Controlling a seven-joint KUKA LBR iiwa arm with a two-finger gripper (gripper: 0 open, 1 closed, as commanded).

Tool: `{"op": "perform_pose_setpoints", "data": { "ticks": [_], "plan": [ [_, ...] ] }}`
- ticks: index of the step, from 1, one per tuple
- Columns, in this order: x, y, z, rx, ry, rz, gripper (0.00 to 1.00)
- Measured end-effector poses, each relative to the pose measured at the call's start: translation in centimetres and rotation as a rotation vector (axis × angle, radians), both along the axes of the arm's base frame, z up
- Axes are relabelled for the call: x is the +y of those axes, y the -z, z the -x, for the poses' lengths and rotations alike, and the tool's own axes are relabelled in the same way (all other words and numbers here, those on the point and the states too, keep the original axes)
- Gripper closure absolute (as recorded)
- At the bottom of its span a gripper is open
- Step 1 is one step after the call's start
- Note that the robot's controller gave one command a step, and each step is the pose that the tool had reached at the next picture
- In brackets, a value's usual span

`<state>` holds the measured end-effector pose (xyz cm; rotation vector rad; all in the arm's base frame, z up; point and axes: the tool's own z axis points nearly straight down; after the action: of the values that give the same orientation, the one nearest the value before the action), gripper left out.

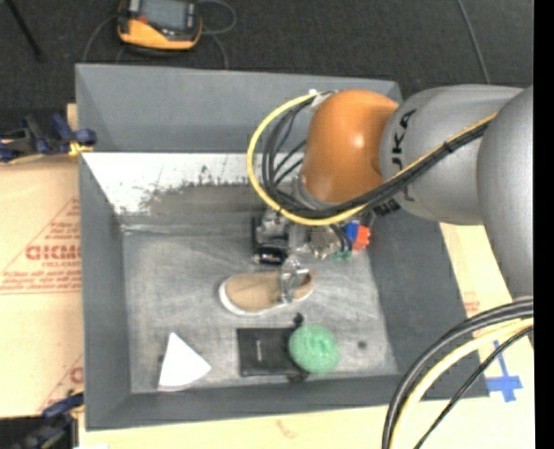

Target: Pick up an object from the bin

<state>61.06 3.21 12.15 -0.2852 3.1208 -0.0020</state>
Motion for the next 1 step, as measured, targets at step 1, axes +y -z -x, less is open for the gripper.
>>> {"op": "perform_pose_setpoints", "data": {
  "ticks": [1],
  "plan": [
    [-1.06,3.44,-2.28,-0.006,-0.376,-0.012,1.00]
  ]
}}
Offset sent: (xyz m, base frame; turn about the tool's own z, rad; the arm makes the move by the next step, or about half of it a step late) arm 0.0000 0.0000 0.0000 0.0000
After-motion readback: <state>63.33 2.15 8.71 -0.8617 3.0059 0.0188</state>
